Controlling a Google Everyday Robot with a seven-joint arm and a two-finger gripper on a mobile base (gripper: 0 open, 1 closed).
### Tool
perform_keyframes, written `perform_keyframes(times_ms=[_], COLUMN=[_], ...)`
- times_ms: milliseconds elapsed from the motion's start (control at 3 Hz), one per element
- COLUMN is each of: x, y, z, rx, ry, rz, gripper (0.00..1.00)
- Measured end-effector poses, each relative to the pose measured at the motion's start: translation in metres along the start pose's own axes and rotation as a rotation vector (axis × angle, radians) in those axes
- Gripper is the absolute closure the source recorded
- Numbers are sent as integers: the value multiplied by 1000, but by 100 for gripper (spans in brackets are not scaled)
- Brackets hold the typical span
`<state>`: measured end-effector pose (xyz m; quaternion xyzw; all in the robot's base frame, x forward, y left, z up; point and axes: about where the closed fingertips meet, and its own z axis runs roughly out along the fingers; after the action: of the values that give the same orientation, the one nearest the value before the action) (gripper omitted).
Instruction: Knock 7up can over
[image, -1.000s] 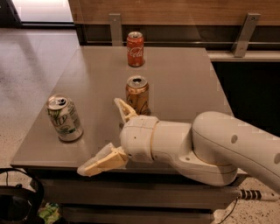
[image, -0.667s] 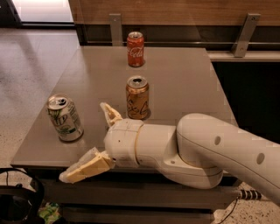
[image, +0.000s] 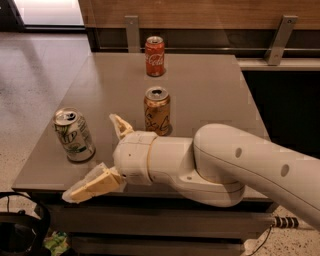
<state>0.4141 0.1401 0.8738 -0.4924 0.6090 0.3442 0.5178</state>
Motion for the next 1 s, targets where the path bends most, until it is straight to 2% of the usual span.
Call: perform_keyframes(times_ms=[333,667,1000], x=[3,8,5], y=[-15,-36,-45], z=[19,36,47], rx=[6,48,67], ry=[-16,-49,-89], rz=[32,52,32], gripper=[0,0,0])
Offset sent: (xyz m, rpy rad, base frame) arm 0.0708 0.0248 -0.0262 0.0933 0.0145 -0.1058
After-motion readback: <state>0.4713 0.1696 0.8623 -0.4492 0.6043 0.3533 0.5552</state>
